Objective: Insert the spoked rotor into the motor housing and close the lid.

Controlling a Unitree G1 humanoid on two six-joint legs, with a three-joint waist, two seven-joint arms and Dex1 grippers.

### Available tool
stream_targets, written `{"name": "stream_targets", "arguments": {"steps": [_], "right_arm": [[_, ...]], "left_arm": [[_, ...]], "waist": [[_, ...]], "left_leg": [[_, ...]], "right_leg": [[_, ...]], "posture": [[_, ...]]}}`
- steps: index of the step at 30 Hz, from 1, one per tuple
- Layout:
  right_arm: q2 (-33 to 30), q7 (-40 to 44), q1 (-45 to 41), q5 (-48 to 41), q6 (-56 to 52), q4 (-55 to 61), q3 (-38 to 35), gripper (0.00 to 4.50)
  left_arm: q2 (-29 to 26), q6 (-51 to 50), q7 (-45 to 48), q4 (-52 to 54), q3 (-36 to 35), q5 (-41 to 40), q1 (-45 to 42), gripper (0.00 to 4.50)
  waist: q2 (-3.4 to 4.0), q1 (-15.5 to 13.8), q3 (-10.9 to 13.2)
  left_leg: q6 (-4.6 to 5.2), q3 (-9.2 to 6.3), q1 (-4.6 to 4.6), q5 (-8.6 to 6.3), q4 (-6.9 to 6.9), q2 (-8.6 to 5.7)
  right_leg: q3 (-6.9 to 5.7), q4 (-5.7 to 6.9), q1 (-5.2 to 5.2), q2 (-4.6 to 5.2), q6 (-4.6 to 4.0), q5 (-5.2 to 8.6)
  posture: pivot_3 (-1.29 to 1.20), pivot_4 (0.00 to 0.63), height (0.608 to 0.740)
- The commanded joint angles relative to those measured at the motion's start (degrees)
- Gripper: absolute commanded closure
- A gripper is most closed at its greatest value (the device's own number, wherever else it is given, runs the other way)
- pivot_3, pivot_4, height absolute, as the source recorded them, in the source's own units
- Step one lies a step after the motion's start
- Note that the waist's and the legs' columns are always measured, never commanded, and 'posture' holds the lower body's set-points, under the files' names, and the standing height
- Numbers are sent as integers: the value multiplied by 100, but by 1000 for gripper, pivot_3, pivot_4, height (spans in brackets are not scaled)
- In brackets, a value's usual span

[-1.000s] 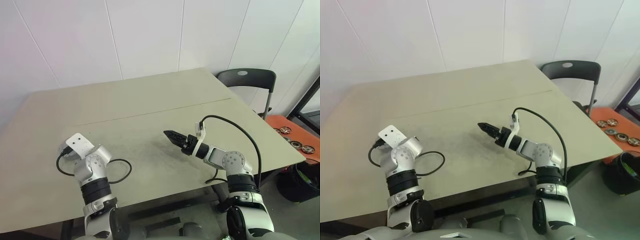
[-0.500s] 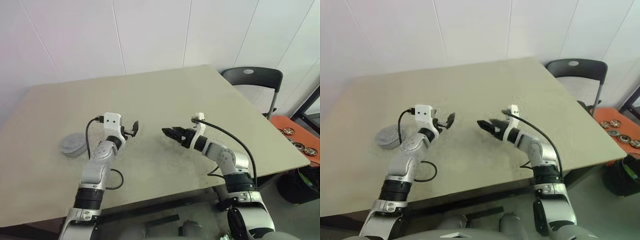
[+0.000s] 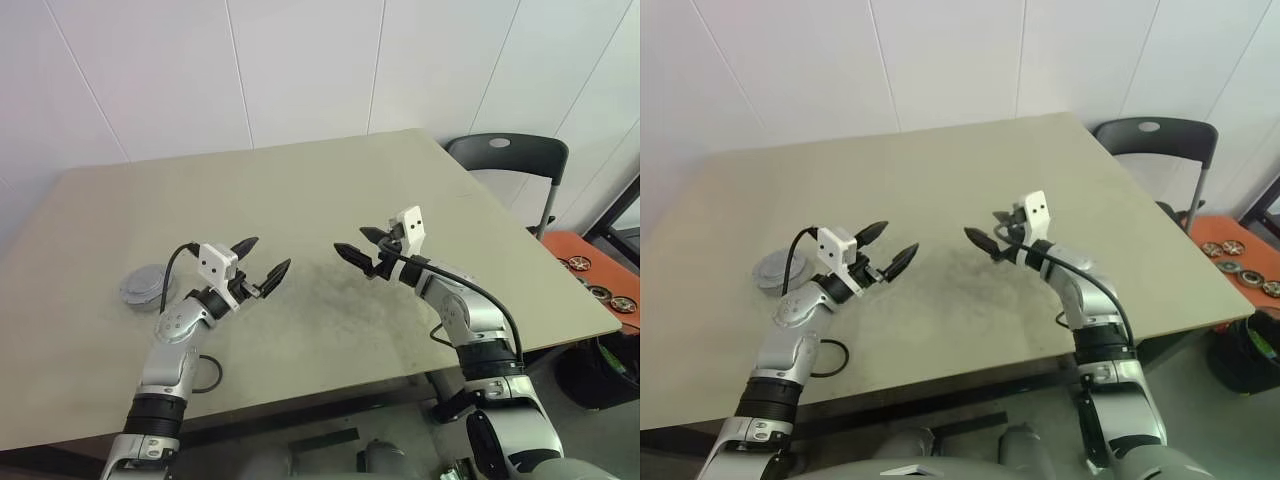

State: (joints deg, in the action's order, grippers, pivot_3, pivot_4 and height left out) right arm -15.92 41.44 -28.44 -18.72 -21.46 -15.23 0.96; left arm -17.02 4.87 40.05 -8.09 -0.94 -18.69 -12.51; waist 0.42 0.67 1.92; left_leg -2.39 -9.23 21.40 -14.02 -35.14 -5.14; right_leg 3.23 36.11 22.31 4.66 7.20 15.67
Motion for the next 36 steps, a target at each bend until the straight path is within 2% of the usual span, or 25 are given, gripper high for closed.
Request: {"name": "stream_targets", "arguments": {"steps": [1, 36], "right_arm": [[-98, 181, 15, 72, 218, 329, 90, 0], [-230, 322, -26, 205, 425, 230, 85, 0]], "left_arm": [[-52, -29, 111, 241, -38, -76, -129, 16], [-75, 34, 145, 187, -11, 119, -245, 16]], "waist": [[0, 1, 0], [-2, 0, 0]], "left_leg": [[0, -1, 0, 0, 0, 0], [-1, -4, -1, 1, -3, 0]], "right_leg": [[0, 0, 1, 0, 0, 0], [0, 7, 2, -1, 1, -1]], "posture": [[0, 0, 740], [0, 0, 740]]}}
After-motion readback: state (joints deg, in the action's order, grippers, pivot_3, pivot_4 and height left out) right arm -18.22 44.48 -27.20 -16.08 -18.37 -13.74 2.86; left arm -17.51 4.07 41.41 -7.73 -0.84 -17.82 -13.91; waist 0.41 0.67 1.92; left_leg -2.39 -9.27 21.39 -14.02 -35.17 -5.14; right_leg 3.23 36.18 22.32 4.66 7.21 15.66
